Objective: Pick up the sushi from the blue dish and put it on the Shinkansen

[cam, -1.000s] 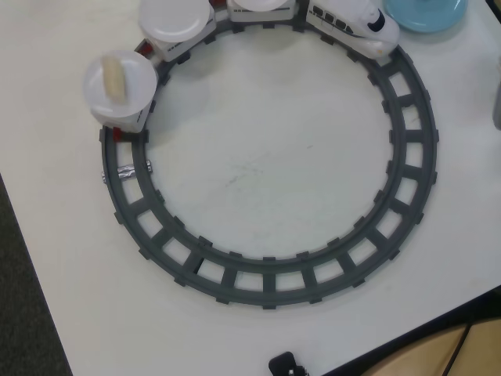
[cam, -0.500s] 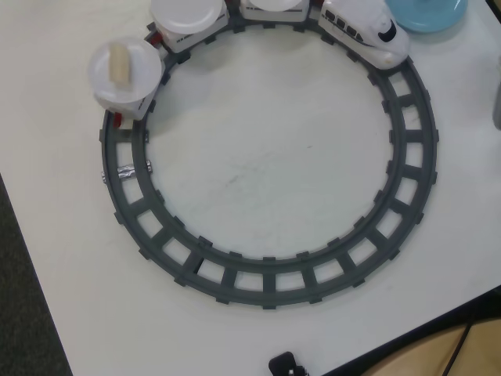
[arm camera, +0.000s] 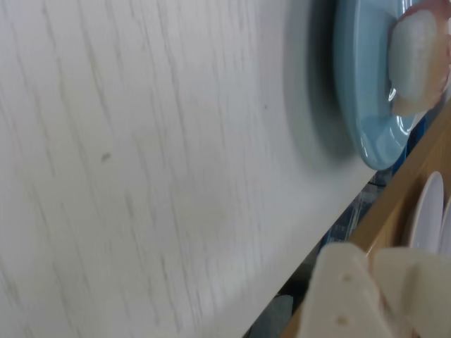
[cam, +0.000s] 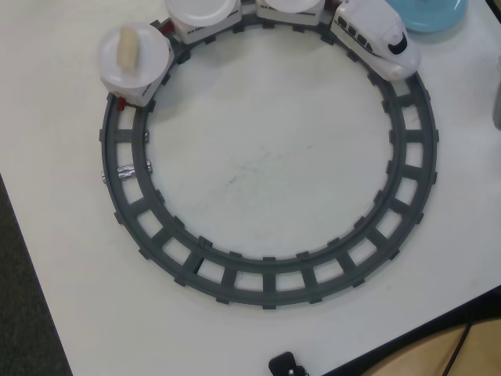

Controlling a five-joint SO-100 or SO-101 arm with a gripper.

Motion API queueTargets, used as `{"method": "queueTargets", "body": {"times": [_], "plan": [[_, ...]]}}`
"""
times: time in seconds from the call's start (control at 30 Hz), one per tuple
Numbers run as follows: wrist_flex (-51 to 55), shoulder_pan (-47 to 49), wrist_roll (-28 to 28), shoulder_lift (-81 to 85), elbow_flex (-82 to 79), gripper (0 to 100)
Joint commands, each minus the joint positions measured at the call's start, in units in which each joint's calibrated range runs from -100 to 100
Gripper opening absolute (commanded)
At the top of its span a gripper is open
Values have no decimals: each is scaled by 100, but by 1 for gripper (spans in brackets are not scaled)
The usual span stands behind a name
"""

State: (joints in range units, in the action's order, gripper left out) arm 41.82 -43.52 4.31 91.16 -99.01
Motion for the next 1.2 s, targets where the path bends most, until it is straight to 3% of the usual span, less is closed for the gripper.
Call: {"method": "queueTargets", "body": {"times": [0.0,1.17], "plan": [[16,56,-22,91,9,2],[-301,162,-17,-18,9,2]]}}
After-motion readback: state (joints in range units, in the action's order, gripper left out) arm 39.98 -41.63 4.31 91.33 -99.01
